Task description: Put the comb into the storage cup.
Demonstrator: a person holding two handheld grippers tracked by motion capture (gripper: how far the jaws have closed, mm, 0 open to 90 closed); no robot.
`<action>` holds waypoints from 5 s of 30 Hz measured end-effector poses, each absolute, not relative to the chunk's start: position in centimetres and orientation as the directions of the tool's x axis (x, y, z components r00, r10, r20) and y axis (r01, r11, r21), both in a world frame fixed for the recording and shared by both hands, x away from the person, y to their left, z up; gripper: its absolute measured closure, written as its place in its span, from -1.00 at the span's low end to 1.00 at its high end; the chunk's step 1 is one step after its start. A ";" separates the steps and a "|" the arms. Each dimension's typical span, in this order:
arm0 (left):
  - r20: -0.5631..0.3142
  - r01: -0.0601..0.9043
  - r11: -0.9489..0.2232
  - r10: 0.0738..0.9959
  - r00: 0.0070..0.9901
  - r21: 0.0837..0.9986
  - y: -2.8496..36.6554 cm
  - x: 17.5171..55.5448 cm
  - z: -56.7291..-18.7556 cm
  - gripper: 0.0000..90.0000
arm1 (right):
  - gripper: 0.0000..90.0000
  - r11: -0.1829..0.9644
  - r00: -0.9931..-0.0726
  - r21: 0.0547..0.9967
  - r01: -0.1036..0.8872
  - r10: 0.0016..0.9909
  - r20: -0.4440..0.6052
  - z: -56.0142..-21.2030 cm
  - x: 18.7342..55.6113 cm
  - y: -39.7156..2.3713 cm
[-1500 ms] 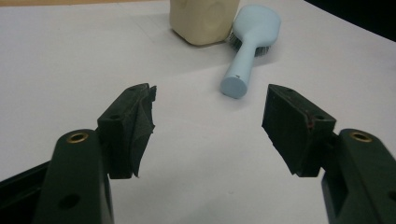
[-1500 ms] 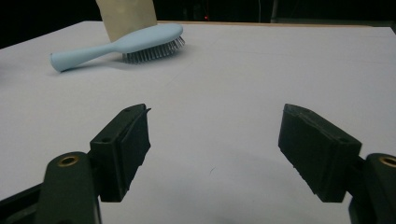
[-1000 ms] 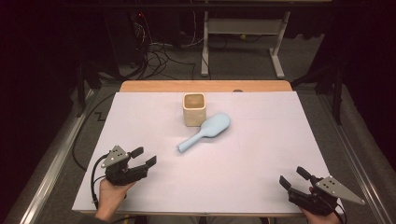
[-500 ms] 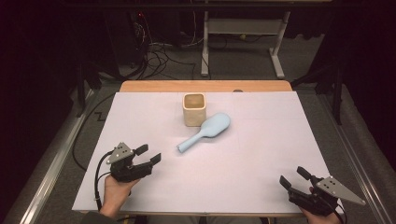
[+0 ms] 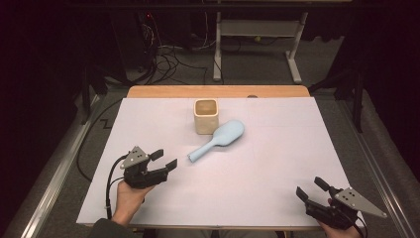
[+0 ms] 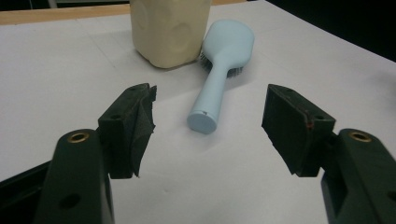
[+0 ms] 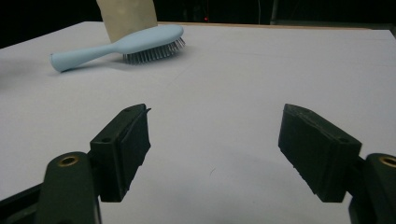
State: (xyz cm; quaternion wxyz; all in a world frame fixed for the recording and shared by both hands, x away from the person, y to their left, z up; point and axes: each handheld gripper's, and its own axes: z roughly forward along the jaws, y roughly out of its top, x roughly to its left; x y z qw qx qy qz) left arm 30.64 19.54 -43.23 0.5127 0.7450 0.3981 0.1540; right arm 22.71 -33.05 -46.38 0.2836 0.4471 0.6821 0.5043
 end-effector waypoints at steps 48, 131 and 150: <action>-0.163 0.435 -0.204 0.726 0.668 0.877 14.8 34.2 -42.8 -0.22 | -0.44 0.087 -0.450 0.939 0.332 0.890 0.077 -46.4 22.8 -33.0; -0.036 0.594 -0.540 0.721 0.692 0.596 7.0 41.9 -40.4 -0.05 | -0.45 0.085 -0.453 0.941 0.328 0.888 0.078 -46.4 22.8 -33.1; 0.044 0.635 -0.643 0.717 0.696 0.427 4.1 44.1 -41.3 -0.02 | -0.44 0.082 -0.453 0.940 0.330 0.887 0.082 -46.4 22.7 -33.2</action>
